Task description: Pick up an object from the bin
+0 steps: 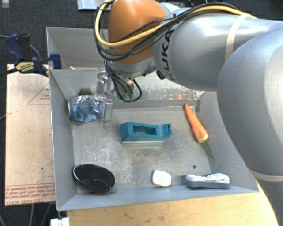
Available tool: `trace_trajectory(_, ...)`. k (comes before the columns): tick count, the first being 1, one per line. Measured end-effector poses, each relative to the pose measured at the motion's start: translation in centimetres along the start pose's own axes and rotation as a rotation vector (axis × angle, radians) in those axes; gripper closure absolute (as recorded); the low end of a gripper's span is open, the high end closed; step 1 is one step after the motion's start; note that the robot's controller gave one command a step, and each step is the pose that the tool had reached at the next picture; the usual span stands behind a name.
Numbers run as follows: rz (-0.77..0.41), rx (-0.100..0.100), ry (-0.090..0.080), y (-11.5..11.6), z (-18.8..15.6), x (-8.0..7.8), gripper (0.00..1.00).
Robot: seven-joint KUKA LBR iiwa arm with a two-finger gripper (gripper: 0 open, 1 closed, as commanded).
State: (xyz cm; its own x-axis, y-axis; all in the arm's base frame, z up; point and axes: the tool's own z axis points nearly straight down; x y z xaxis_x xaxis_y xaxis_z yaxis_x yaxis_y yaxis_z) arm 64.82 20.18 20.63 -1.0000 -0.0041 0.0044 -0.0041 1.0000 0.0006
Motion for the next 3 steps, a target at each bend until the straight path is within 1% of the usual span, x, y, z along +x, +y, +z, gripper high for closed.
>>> trace_trajectory(1,0.003,-0.001,-0.006,-0.1,-0.5,-0.1,0.0)
trace_trajectory(2,-0.101,-0.002,-0.013,0.5,2.1,-0.4,0.0)
trace_trajectory(3,-0.323,-0.001,-0.01,0.7,8.0,-0.1,0.0)
